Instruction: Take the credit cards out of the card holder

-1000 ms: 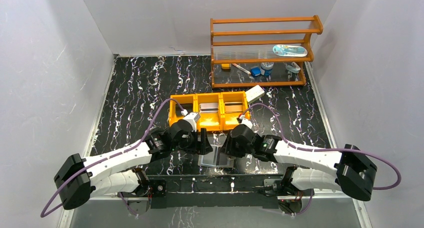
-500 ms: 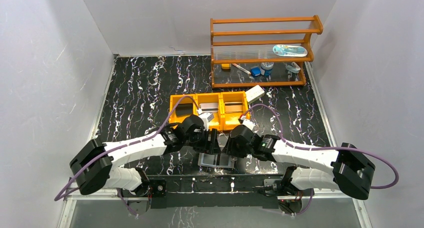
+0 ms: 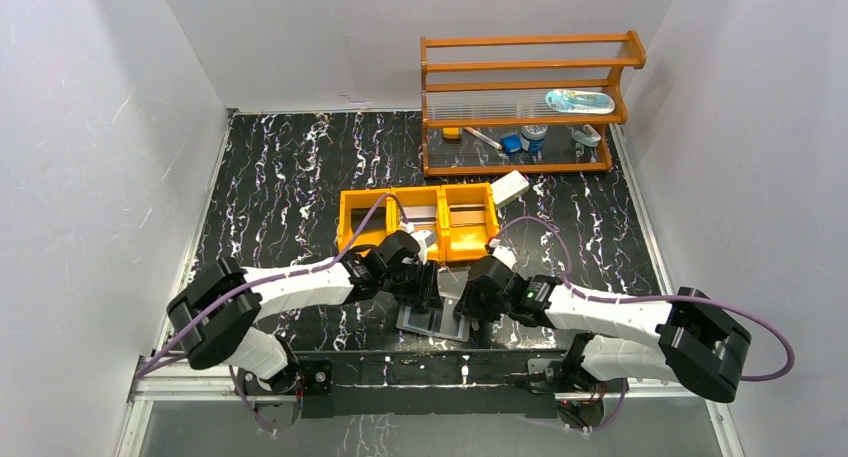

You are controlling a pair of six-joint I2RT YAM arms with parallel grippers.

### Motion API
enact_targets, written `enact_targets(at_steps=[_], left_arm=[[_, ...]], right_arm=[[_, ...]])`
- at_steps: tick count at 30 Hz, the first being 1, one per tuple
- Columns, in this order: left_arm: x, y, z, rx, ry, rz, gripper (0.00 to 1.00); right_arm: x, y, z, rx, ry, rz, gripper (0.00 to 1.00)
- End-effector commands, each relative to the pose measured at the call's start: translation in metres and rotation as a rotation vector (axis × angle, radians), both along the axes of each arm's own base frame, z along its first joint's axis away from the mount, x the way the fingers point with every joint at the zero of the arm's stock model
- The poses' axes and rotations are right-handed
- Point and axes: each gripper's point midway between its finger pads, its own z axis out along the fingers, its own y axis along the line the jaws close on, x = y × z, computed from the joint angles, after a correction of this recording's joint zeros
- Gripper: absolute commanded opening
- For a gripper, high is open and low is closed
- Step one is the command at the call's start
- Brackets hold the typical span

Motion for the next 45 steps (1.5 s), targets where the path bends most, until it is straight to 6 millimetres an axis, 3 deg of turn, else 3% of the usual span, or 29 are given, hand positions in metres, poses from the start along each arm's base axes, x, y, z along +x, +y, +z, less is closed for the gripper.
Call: enact_targets(at_steps=[1,9,16,22,28,32,35,45], left_arm=[[-0.004,0.007,-0.022,0.074,0.032,-0.008,0.3],[-0.007,0.041,-0.05,0.203,0.055,0.113,0.27],[-0.014,0.034,-0.056,0.145,0.098,0.108,0.3],[-0.019,0.017,-0.046,0.03,0.128,0.096,0.28],[-0.016,0.018,-0.04,0.011,0.113,0.125,0.13],[-0.013,0.016,-0.031,-0.01,0.098,0.135,0.09],[-0.012,0.011,-0.022,-0.04,0.084,0.118,0.01],[-0.01,0.017,-0.013,-0.011,0.058,0.124,0.0]], right_arm=[[0.001,0.0,-0.003,0.027,0.006,-0.023,0.37],[-0.002,-0.01,-0.016,0.0,0.043,-0.043,0.35],[-0.008,-0.006,-0.023,0.023,0.076,-0.028,0.33],[-0.012,-0.006,-0.026,0.042,0.095,-0.037,0.33],[-0.011,-0.011,-0.024,0.041,0.085,-0.055,0.33],[-0.009,-0.015,-0.023,0.027,0.075,-0.064,0.34],[-0.008,-0.015,-0.023,0.027,0.072,-0.064,0.34],[-0.006,-0.015,-0.019,0.022,0.068,-0.058,0.34]])
